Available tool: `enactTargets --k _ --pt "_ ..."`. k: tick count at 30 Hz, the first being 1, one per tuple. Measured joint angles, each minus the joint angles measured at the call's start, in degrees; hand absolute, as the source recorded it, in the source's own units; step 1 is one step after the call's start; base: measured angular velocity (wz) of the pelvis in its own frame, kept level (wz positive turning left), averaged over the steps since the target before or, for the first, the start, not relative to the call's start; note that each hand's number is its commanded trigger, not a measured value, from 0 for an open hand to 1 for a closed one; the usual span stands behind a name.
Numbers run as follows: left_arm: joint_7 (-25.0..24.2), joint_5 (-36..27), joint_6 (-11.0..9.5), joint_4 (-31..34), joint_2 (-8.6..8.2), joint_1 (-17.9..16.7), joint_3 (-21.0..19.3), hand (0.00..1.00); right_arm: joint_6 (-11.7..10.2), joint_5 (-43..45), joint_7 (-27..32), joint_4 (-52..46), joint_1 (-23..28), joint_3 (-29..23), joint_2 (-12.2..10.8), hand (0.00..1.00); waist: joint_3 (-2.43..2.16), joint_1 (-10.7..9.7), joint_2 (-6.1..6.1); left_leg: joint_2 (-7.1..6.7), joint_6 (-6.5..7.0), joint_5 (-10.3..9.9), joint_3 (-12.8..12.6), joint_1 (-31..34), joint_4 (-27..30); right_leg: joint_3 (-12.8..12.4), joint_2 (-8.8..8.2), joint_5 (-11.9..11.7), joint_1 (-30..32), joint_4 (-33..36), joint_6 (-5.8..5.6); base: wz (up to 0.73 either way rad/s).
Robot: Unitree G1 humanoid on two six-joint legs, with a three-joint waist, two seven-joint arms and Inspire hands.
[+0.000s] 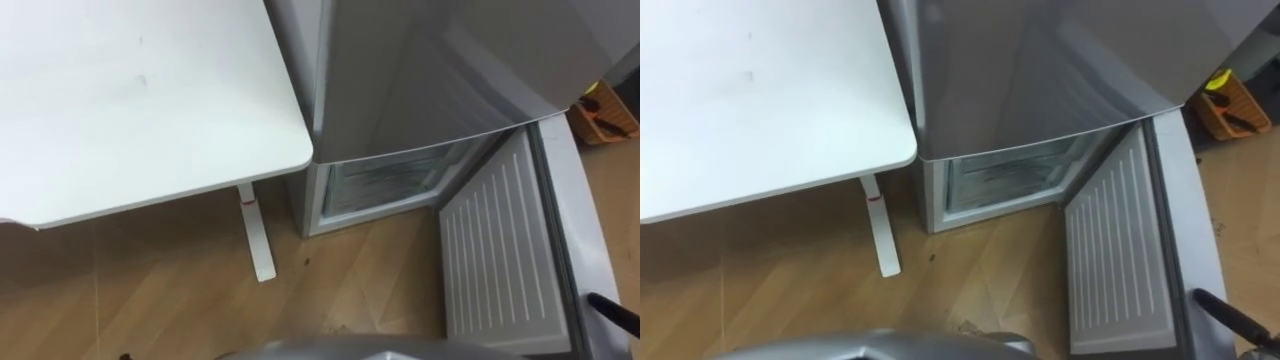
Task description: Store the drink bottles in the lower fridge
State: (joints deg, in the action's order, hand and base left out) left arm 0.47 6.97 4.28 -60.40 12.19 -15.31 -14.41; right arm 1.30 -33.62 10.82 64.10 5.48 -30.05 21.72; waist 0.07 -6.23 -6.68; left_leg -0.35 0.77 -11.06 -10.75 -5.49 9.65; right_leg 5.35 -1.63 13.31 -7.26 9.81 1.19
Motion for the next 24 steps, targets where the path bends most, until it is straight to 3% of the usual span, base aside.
enactTargets --k 8,12,16,24 --pt "0.0 0.5 0.3 0.1 -0.20 1.0 0.1 0.00 0.0 -2.5 0.4 -5.6 0.1 0.5 -1.6 0.00 -0.27 0.4 0.71 -0.06 -0.01 0.0 -0.2 0.3 -0.1 -0.5 0.27 -0.1 0.7 0.1 -0.01 -0.04" --pt "0.4 0.0 0.3 0.1 -0.23 1.7 1.2 0.00 -0.1 -2.2 -0.5 -9.7 0.3 4.1 -2.1 0.00 -0.18 0.4 0.93 -0.12 -0.02 0.0 -0.3 0.2 -0.1 -0.6 0.30 -0.1 0.6 0.0 -0.06 -0.02" --pt "0.1 0.1 0.3 0.1 -0.66 2.3 3.1 0.00 0.0 -5.8 -1.2 -14.1 0.4 6.4 -3.4 0.00 -0.54 0.6 1.58 0.02 -0.02 0.0 -0.9 0.3 -0.2 -1.1 0.17 -0.1 0.9 0.0 -0.06 -0.06" --pt "0.3 0.6 0.3 0.1 -1.17 2.1 4.6 0.00 -0.1 -14.3 -8.6 -17.3 0.5 11.4 -5.6 0.00 -0.26 1.4 2.40 0.14 -0.02 0.0 -1.0 0.0 -0.1 -1.7 0.22 -0.3 0.9 0.0 0.05 -0.04"
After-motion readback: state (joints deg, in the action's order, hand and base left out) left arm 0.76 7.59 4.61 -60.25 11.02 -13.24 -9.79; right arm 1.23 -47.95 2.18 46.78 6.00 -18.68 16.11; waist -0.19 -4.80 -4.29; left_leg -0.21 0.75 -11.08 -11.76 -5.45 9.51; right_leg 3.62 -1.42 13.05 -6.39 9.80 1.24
